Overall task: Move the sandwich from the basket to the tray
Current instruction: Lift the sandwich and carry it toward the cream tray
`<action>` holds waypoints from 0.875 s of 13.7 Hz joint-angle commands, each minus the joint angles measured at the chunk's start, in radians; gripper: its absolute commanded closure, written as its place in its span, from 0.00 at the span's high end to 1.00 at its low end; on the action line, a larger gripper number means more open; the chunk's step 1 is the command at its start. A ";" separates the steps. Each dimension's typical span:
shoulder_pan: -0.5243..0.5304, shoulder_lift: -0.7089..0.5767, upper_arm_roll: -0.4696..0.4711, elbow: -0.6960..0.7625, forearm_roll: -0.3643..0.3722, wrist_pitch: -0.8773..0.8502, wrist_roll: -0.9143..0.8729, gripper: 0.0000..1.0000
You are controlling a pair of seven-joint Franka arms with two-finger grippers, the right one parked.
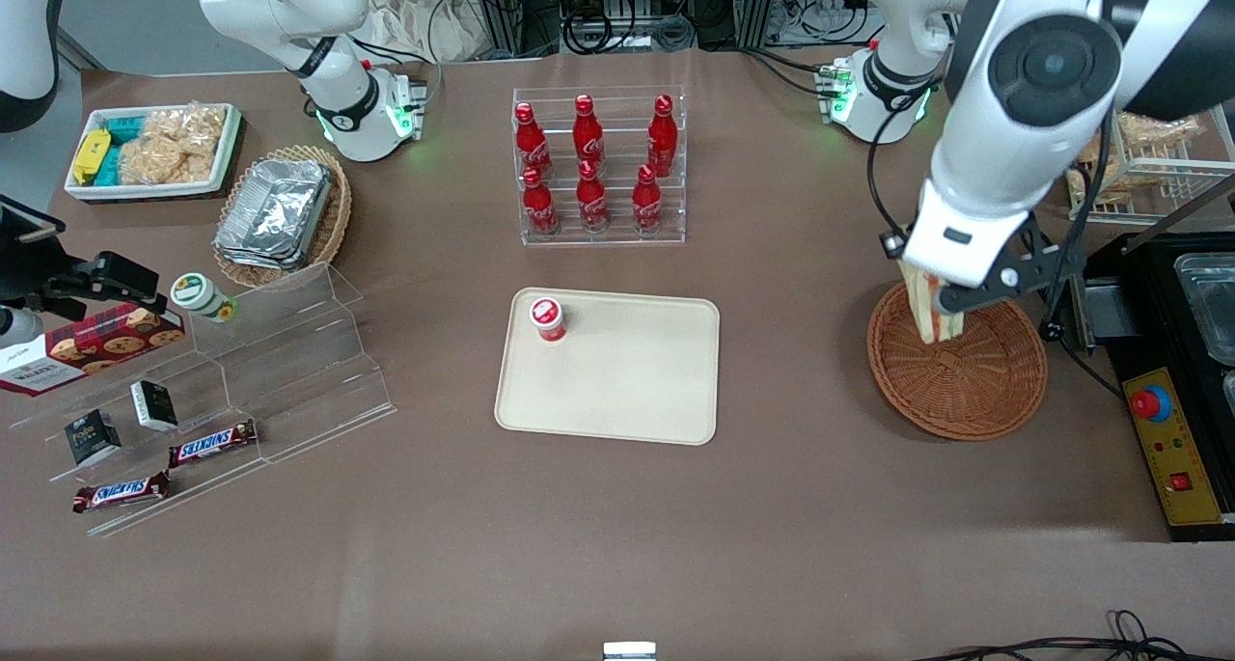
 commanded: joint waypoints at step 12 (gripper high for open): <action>-0.101 0.324 -0.288 0.103 0.026 0.222 -0.475 0.00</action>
